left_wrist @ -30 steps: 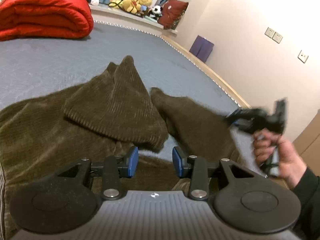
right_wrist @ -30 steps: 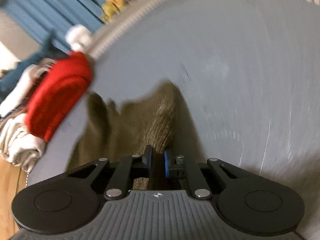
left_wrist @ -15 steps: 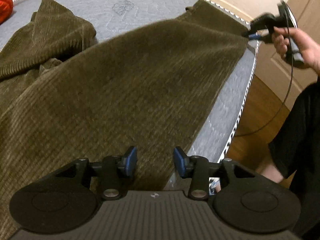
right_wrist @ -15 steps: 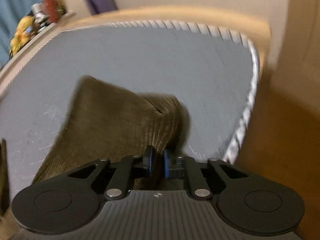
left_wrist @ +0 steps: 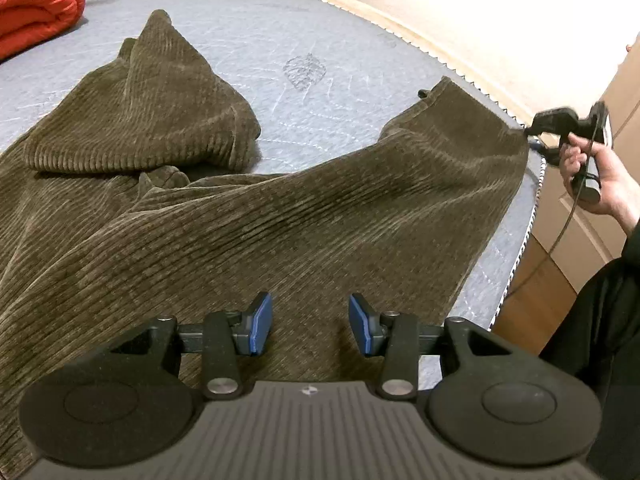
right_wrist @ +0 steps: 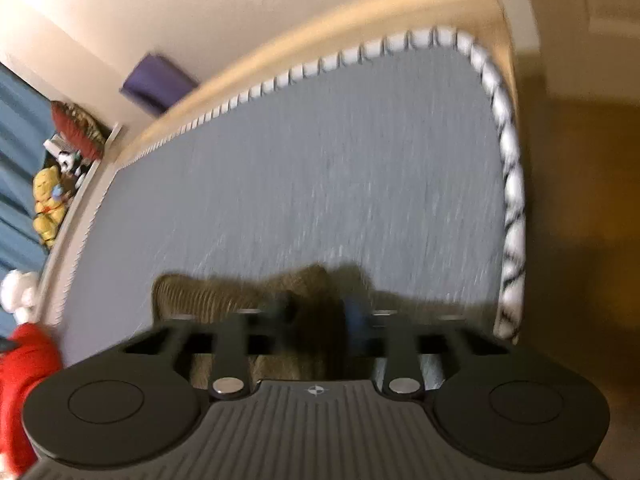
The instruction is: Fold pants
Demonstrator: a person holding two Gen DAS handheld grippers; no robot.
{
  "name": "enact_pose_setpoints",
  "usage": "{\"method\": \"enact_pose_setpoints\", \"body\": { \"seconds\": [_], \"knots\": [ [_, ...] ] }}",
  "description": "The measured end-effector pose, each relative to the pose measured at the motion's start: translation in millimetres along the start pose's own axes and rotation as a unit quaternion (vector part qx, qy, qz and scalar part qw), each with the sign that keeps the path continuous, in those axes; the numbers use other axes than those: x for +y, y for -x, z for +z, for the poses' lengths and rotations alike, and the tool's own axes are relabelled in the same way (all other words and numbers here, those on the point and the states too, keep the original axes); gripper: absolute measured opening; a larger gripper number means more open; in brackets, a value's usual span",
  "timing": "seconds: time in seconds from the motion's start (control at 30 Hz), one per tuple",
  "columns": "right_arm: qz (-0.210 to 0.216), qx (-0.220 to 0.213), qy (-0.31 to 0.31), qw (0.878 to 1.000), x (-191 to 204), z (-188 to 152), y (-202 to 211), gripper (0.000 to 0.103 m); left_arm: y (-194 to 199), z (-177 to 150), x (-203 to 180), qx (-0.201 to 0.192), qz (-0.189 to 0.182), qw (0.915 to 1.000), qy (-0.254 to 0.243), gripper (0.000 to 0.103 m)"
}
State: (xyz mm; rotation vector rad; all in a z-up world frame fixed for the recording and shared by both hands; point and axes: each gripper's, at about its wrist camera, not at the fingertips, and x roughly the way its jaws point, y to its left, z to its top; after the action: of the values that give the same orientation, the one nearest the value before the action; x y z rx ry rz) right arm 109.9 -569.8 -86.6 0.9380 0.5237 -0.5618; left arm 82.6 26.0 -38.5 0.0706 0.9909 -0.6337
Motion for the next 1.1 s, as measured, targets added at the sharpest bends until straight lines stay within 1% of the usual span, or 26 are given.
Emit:
{"method": "enact_pose_setpoints", "body": {
  "seconds": [0.07,0.1,0.13,0.17,0.2,0.23,0.27,0.3,0.33,0.37,0.4,0.43,0.47,0.5,0.57,0.6,0.63,0.67,0.7,0.77,0.8,0.83,0.9,0.97,1.03,1.1],
  "knots": [
    [0.011,-0.028,0.045,0.999,21,-7,8,0.016,-1,-1,3,0.002,0.003,1.0,0.0,0.047],
    [0.021,-0.046,0.091,0.995,35,-12,13,0.016,0,0,5,0.002,0.004,1.0,0.002,0.047],
    [0.043,-0.064,0.151,0.986,52,-21,23,0.015,0,0,7,0.003,0.006,1.0,0.004,0.047],
    [0.083,-0.077,0.218,0.969,70,-33,34,0.015,0,1,9,0.003,0.007,0.9999,0.007,0.047],
    [0.134,-0.077,0.289,0.945,88,-49,46,0.015,0,2,11,0.002,0.007,0.9999,0.01,0.047],
    [0.201,-0.06,0.372,0.904,103,-70,60,0.016,0,3,12,0.001,0.007,0.9999,0.012,0.047],
    [0.259,-0.03,0.425,0.867,111,-88,70,0.015,0,4,13,0.0,0.006,0.9999,0.014,0.047],
    [0.31,0.011,0.467,0.828,114,-105,76,0.018,0,5,14,-0.001,0.005,0.9999,0.015,0.047],
    [0.335,0.046,0.496,0.8,116,-119,79,0.022,0,7,14,-0.002,0.004,0.9999,0.014,0.047],
    [0.335,0.069,0.513,0.787,116,-127,78,0.035,0,8,13,-0.003,0.003,0.9999,0.014,0.047],
    [0.324,0.084,0.516,0.788,114,-130,73,0.041,0,9,13,-0.004,0.002,0.9999,0.014,0.047],
    [0.309,0.084,0.509,0.799,112,-126,68,0.049,0,10,12,-0.005,0.001,0.9999,0.013,0.047],
    [0.292,0.077,0.491,0.817,109,-118,64,0.053,0,11,10,-0.006,0.0,0.9999,0.011,0.049],
    [0.279,0.071,0.461,0.839,106,-106,59,0.056,1,12,9,-0.007,0.0,0.9999,0.009,0.051],
    [0.269,0.072,0.402,0.872,100,-86,52,0.063,3,13,6,-0.01,-0.001,0.9999,0.004,0.052],
    [0.261,0.07,0.378,0.886,98,-77,47,0.066,4,13,5,-0.011,-0.001,0.9999,0.003,0.052],
    [0.253,0.07,0.359,0.896,97,-71,43,0.067,4,13,4,-0.011,-0.001,0.9999,0.001,0.052],
    [0.249,0.075,0.345,0.902,98,-66,35,0.067,4,13,4,-0.012,-0.001,0.9999,0.0,0.052],
    [0.249,0.081,0.339,0.904,102,-63,24,0.067,4,13,3,-0.012,-0.001,0.9999,-0.001,0.052],
    [0.247,0.087,0.352,0.899,114,-75,19,0.067,4,13,4,-0.012,0.003,0.9999,-0.001,0.052],
    [0.246,0.083,0.37,0.892,124,-88,23,0.067,4,13,6,-0.012,0.005,0.9999,0.0,0.052],
    [0.247,0.078,0.395,0.881,132,-100,26,0.067,4,12,8,-0.012,0.008,0.9999,0.001,0.052],
    [0.253,0.073,0.452,0.852,154,-130,31,0.066,5,11,12,-0.014,0.014,0.9998,0.005,0.052],
    [0.245,0.062,0.512,0.821,185,-161,34,0.066,7,10,17,-0.015,0.019,0.9997,0.009,0.052],
    [0.228,0.051,0.571,0.787,207,-193,32,0.064,10,9,24,-0.018,0.025,0.9994,0.014,0.052],
    [0.199,0.04,0.616,0.761,222,-218,24,0.063,14,9,32,-0.022,0.03,0.9991,0.022,0.052]
  ]
}}
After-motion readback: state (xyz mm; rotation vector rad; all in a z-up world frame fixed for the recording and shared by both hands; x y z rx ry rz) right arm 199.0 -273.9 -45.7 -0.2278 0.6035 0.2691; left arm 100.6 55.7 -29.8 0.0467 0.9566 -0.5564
